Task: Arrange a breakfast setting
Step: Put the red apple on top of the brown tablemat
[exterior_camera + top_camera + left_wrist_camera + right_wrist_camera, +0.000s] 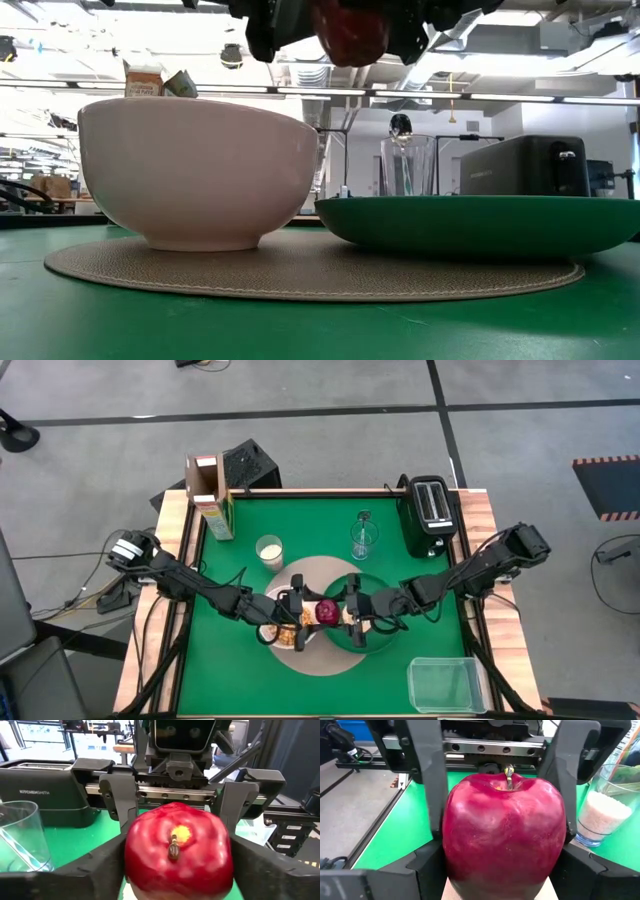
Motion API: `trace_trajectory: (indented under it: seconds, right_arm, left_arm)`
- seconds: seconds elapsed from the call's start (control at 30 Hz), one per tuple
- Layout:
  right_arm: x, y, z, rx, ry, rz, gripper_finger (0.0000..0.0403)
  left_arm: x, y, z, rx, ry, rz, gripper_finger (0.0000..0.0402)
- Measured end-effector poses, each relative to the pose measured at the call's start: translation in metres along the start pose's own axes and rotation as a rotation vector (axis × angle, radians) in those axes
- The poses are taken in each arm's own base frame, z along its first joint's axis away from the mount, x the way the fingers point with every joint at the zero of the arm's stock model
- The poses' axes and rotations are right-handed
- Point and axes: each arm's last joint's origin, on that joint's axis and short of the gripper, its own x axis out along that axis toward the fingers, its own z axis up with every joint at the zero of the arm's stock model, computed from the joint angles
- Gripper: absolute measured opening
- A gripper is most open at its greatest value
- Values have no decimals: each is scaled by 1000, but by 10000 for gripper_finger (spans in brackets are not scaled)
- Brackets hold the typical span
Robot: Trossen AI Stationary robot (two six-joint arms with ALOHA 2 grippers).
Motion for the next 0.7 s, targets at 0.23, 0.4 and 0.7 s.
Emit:
trace_trajectory:
  seconds: [0.23,0.4,0.7]
  right_arm:
    - [0,0,0,0,0,0,306]
    - [0,0,1,17,-5,1,312]
    - [0,1,1,24,-8,2,362]
  left_arm:
    - [0,0,0,3,3,1,248]
    - [0,0,0,-2,2,0,250]
    - [0,0,0,1,3,1,258]
